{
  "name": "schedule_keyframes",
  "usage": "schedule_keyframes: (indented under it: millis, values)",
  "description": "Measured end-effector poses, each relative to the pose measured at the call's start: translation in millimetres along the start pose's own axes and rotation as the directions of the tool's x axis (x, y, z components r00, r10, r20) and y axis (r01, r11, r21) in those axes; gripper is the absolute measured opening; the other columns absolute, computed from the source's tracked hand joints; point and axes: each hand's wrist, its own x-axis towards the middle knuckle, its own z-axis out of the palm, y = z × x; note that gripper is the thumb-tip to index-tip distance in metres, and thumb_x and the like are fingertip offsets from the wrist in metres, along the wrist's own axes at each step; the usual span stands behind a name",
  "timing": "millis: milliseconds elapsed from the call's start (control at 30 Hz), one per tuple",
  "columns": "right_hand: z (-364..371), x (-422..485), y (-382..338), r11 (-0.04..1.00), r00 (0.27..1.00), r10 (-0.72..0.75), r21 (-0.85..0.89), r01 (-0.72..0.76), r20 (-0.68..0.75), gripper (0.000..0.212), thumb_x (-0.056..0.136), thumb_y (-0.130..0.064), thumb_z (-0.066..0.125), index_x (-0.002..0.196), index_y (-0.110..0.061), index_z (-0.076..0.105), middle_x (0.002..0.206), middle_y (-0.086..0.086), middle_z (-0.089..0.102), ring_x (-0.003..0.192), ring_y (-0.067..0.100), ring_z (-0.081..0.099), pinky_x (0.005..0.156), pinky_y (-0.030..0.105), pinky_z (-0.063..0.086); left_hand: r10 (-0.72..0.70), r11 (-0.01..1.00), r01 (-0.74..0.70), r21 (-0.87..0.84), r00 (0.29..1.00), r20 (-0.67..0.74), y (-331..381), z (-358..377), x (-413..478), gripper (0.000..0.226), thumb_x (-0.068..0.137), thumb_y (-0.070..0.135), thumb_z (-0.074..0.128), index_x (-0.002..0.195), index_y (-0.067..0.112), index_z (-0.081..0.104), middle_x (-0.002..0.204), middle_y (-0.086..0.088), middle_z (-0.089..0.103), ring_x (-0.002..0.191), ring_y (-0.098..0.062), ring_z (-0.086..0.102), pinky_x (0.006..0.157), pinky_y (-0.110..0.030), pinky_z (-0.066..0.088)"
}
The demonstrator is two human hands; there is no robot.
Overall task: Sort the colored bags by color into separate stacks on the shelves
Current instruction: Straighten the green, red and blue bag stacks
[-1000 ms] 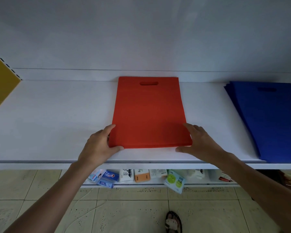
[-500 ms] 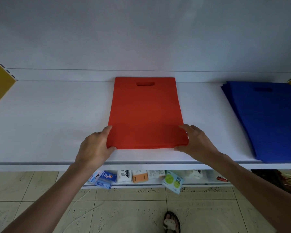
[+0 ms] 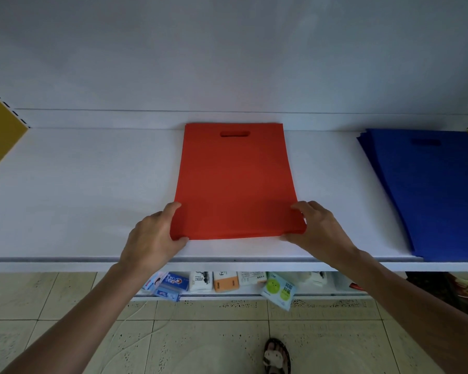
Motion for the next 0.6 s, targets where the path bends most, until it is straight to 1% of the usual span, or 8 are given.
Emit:
schedule_keyframes:
  millis: [100, 200, 267, 333, 433, 500, 567, 600]
  values:
    - [-0.6, 0.2, 1.3, 1.000, 1.000, -0.019, -0.004, 0.019, -0.006, 0.061, 0.075, -0.033, 0.076, 0.124, -0.009, 0.050, 0.118, 0.010, 0.058, 0.104, 0.023, 0.056, 0.092, 0.031, 0.047, -0.004, 1.000, 0.003, 0.012, 1.000, 0.004, 2.2, -0.6, -1.6, 0.079, 0.076, 0.043, 0.070, 0.141, 0.019, 0.032, 0.097, -0.004, 0.063, 0.087, -0.023, 0.059, 0.074, -0.034, 0.049]
    - [-5.6, 1.4, 1.2, 1.000, 1.000, -0.009, 0.019, 0.009, 0.024, 0.063, 0.073, -0.044, 0.073, 0.122, -0.012, 0.049, 0.113, 0.002, 0.058, 0.099, 0.018, 0.057, 0.087, 0.027, 0.049, -0.062, 0.998, 0.062, -0.008, 0.998, 0.012, 4.0, -1.9, -1.1, 0.086, 0.074, 0.056, 0.065, 0.142, 0.021, 0.028, 0.120, -0.003, 0.059, 0.106, -0.022, 0.057, 0.084, -0.035, 0.048]
    - [-9.3, 4.7, -4.5, 0.987, 0.999, 0.052, 0.153, -0.053, 0.013, 0.065, 0.077, -0.051, 0.065, 0.127, -0.014, 0.044, 0.110, -0.004, 0.054, 0.097, 0.013, 0.056, 0.083, 0.024, 0.048, -0.121, 0.966, 0.129, -0.224, 0.991, 0.050, 10.3, -3.8, -1.2, 0.082, 0.078, 0.056, 0.061, 0.144, 0.021, 0.024, 0.131, 0.003, 0.051, 0.117, -0.017, 0.050, 0.094, -0.034, 0.044]
    - [-6.6, 9.7, -11.3, 0.930, 0.990, 0.138, 0.344, -0.128, -0.005, 0.056, 0.086, -0.048, 0.054, 0.130, -0.015, 0.041, 0.111, -0.004, 0.052, 0.100, 0.013, 0.054, 0.077, 0.021, 0.045, -0.135, 0.858, 0.167, -0.485, 0.986, 0.101, 22.8, -4.5, -0.4, 0.072, 0.086, 0.045, 0.057, 0.144, 0.019, 0.023, 0.127, 0.012, 0.046, 0.109, -0.007, 0.046, 0.094, -0.025, 0.037]
    - [-0.2, 13.3, -17.4, 0.834, 0.985, 0.169, 0.530, -0.151, 0.015, 0.041, 0.092, -0.044, 0.047, 0.125, -0.020, 0.046, 0.107, -0.006, 0.055, 0.103, 0.016, 0.054, 0.074, 0.018, 0.040, -0.117, 0.821, 0.175, -0.543, 0.983, 0.140, 33.4, -1.7, 4.3, 0.066, 0.088, 0.040, 0.055, 0.144, 0.020, 0.024, 0.119, 0.011, 0.044, 0.103, -0.006, 0.042, 0.090, -0.022, 0.033]
    - [-2.0, 12.5, -13.8, 0.791, 0.985, 0.158, 0.590, -0.165, 0.063, 0.044, 0.088, -0.051, 0.045, 0.125, -0.026, 0.047, 0.116, -0.006, 0.055, 0.110, 0.016, 0.051, 0.086, 0.021, 0.042, -0.110, 0.849, 0.177, -0.498, 0.981, 0.160, 29.4, 0.8, 6.4, 0.069, 0.087, 0.046, 0.056, 0.143, 0.020, 0.025, 0.127, 0.007, 0.046, 0.109, -0.010, 0.045, 0.092, -0.024, 0.036]
    - [-7.2, 14.1, -5.6, 0.742, 0.976, 0.178, 0.634, -0.216, 0.124, 0.069, 0.078, -0.064, 0.039, 0.135, -0.026, 0.043, 0.135, -0.004, 0.049, 0.124, 0.017, 0.045, 0.106, 0.033, 0.036, -0.134, 0.883, 0.201, -0.423, 0.974, 0.184, 21.8, 5.4, 7.1, 0.079, 0.080, 0.057, 0.053, 0.143, 0.018, 0.026, 0.139, 0.001, 0.043, 0.124, -0.017, 0.041, 0.102, -0.033, 0.037]
    - [-8.8, 15.6, -1.3, 0.728, 0.969, 0.198, 0.640, -0.245, 0.145, 0.077, 0.075, -0.068, 0.039, 0.138, -0.024, 0.041, 0.141, -0.003, 0.045, 0.129, 0.018, 0.042, 0.110, 0.037, 0.032, -0.147, 0.900, 0.208, -0.383, 0.972, 0.183, 19.5, 7.2, 6.5, 0.082, 0.079, 0.059, 0.053, 0.144, 0.017, 0.027, 0.143, 0.000, 0.039, 0.130, -0.020, 0.037, 0.106, -0.038, 0.036]
